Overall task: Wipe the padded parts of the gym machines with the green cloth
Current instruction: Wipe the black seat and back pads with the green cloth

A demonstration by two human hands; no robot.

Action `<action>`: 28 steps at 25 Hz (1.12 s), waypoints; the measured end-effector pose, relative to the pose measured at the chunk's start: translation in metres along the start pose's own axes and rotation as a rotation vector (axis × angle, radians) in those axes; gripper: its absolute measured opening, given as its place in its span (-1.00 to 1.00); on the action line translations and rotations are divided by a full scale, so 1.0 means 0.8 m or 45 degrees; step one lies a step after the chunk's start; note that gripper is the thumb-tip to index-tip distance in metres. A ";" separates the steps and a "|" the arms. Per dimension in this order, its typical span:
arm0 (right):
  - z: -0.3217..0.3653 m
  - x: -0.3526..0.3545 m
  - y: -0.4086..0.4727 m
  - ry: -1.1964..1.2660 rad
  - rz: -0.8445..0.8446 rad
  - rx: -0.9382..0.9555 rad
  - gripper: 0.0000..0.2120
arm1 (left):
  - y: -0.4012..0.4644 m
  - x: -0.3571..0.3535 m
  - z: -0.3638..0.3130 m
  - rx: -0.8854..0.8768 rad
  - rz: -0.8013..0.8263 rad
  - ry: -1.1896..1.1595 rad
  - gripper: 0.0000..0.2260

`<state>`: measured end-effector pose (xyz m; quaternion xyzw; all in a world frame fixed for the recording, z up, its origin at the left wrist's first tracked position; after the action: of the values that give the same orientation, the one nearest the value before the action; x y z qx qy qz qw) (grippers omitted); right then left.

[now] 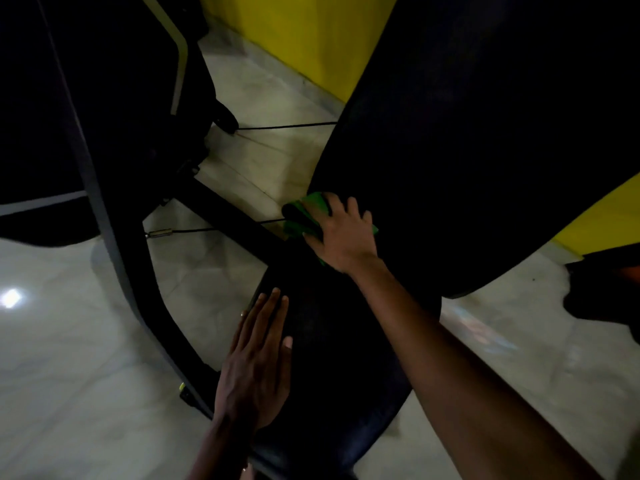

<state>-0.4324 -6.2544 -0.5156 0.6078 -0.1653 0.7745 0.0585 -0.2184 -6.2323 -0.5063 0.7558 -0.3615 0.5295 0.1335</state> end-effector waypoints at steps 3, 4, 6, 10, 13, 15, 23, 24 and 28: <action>-0.024 -0.006 -0.051 0.007 -0.134 0.050 -0.46 | -0.002 -0.001 0.001 -0.005 0.000 0.009 -0.51; -0.038 -0.010 -0.086 0.000 -0.218 0.024 -0.46 | -0.002 -0.001 0.001 -0.007 -0.003 0.003 -0.51; -0.069 -0.022 -0.162 0.008 -0.334 -0.054 -0.47 | -0.002 -0.001 0.003 0.000 -0.006 -0.013 -0.52; -0.109 -0.044 -0.210 0.112 -0.350 -0.340 -0.42 | -0.002 0.000 0.000 0.007 -0.003 -0.017 -0.52; -0.099 -0.039 -0.204 0.101 -0.340 -0.566 -0.34 | -0.002 0.001 -0.001 0.007 -0.012 -0.018 -0.52; -0.059 -0.040 -0.230 0.034 -0.395 -0.590 -0.39 | -0.004 0.001 0.000 -0.005 -0.007 -0.023 -0.52; 0.041 -0.042 -0.286 -0.038 -0.440 -0.433 -0.45 | -0.004 0.000 0.002 -0.009 0.015 -0.047 -0.53; 0.010 -0.039 -0.269 -0.052 -0.431 -0.495 -0.46 | -0.004 -0.001 0.002 -0.009 0.014 -0.044 -0.53; -0.055 -0.039 -0.237 0.054 -0.390 -0.887 -0.46 | -0.003 -0.003 0.004 -0.015 0.011 -0.058 -0.52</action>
<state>-0.4099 -6.0582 -0.5195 0.5531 -0.3247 0.6664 0.3803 -0.2147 -6.2315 -0.5095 0.7652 -0.3709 0.5105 0.1274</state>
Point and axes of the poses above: each hand's wrist, its own y-axis towards the middle knuckle, its own x-axis out of the back of the hand, z = x × y, the point moved 6 cm from there along y, towards the middle knuckle, and after that the axes turned 15 degrees about x, right-handed, at the moved point
